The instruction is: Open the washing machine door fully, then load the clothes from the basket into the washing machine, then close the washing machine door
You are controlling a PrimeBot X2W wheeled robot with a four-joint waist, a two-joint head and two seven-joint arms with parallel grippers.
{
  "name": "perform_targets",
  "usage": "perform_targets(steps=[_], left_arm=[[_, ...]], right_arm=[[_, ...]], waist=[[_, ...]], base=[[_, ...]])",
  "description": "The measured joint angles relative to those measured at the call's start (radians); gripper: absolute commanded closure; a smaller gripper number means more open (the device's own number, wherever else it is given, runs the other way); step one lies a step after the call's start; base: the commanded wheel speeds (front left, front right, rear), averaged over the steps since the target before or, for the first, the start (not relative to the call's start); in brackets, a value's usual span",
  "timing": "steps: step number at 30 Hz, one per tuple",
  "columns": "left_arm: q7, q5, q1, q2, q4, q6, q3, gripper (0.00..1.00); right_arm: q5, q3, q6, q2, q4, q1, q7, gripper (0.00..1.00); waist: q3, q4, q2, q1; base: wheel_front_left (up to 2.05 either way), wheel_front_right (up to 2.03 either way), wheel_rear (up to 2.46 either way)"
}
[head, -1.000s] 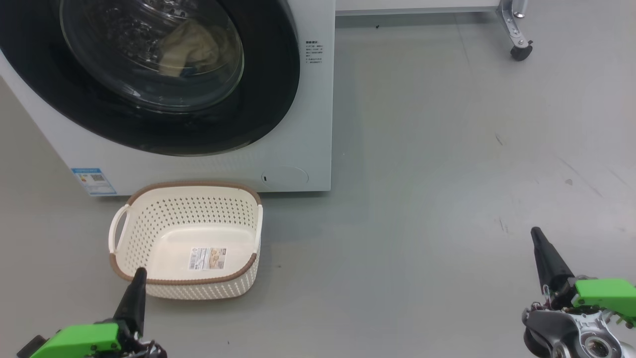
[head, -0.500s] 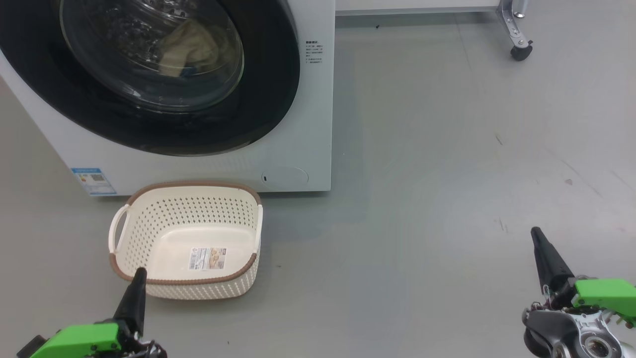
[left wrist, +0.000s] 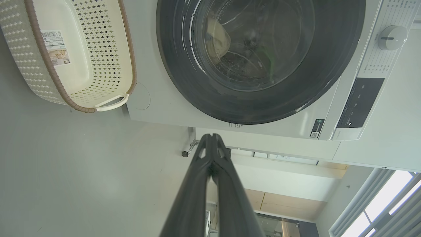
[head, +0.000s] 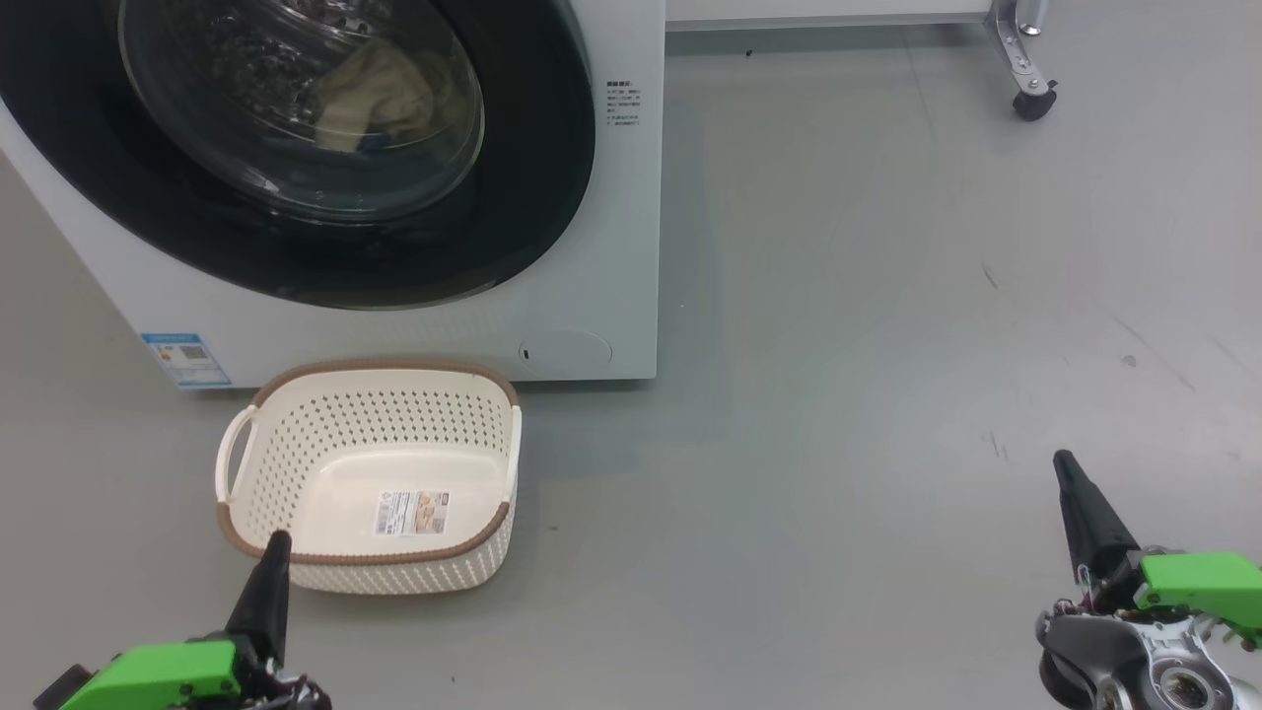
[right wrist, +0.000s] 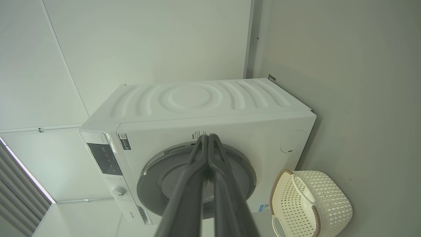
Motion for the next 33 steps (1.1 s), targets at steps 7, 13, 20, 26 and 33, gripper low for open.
perform_targets(steps=[7,13,20,26,33], left_arm=[[0.0,0.0,0.0,0.0,0.0,0.0,0.0,1.0],[0.0,0.0,0.0,0.0,0.0,0.0,0.0,1.0],[0.0,0.0,0.0,0.0,0.0,0.0,0.0,1.0],[0.0,0.0,0.0,0.0,0.0,0.0,0.0,1.0],[0.0,0.0,0.0,0.0,0.0,0.0,0.0,1.0]], right_arm=[[0.0,0.0,0.0,0.0,0.0,0.0,0.0,1.0],[0.0,0.0,0.0,0.0,0.0,0.0,0.0,1.0],[0.0,0.0,0.0,0.0,0.0,0.0,0.0,1.0],[0.0,0.0,0.0,0.0,0.0,0.0,0.0,1.0],[0.0,0.0,0.0,0.0,0.0,0.0,0.0,1.0]], waist=[[0.0,0.0,0.0,0.0],[0.0,0.0,0.0,0.0],[0.0,0.0,0.0,0.0],[0.0,0.0,0.0,0.0],[0.0,0.0,0.0,0.0]], base=[[0.0,0.0,0.0],[0.0,0.0,0.0],[0.0,0.0,0.0],[0.0,0.0,0.0],[0.0,0.0,0.0]])
